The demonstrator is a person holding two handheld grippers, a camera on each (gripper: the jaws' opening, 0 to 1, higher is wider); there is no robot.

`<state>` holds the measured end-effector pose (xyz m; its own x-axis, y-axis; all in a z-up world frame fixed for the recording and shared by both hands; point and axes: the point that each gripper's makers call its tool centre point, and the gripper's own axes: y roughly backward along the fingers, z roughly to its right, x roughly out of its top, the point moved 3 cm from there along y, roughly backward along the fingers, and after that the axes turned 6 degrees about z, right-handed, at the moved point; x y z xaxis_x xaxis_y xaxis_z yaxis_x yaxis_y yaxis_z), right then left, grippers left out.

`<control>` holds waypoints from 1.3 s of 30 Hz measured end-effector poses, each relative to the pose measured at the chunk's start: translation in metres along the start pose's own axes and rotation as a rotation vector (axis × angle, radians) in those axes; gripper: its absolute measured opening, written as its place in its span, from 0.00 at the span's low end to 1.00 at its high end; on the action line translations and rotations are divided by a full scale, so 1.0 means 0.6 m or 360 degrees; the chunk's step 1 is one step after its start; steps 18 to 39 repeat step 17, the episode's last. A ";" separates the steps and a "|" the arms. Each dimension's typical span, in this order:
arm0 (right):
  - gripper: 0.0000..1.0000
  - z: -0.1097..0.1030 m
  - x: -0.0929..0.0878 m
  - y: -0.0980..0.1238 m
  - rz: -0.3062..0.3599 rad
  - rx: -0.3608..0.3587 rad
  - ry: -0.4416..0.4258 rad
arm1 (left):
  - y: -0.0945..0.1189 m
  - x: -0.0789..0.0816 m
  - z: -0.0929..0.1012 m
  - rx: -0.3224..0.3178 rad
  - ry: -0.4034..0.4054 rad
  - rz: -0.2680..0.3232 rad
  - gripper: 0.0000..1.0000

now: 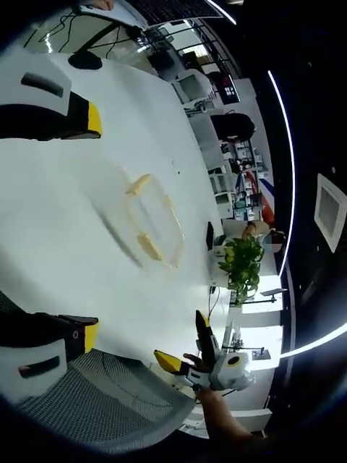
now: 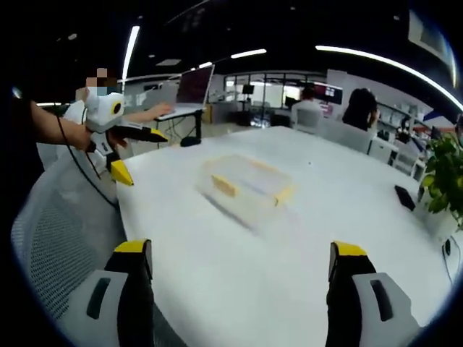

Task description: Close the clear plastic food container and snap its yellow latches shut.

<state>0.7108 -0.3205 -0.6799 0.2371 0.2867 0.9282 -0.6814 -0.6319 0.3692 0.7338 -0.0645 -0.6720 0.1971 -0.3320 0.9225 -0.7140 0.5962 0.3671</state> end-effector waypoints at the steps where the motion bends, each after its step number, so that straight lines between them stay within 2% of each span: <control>1: 0.99 0.000 -0.001 0.000 0.0000 0.0001 0.0001 | 0.000 0.000 0.000 -0.0001 -0.0003 -0.0001 0.99; 39: 0.99 0.002 0.001 -0.001 0.0012 0.0011 -0.0007 | 0.000 0.003 0.001 -0.0001 -0.0043 -0.0006 0.99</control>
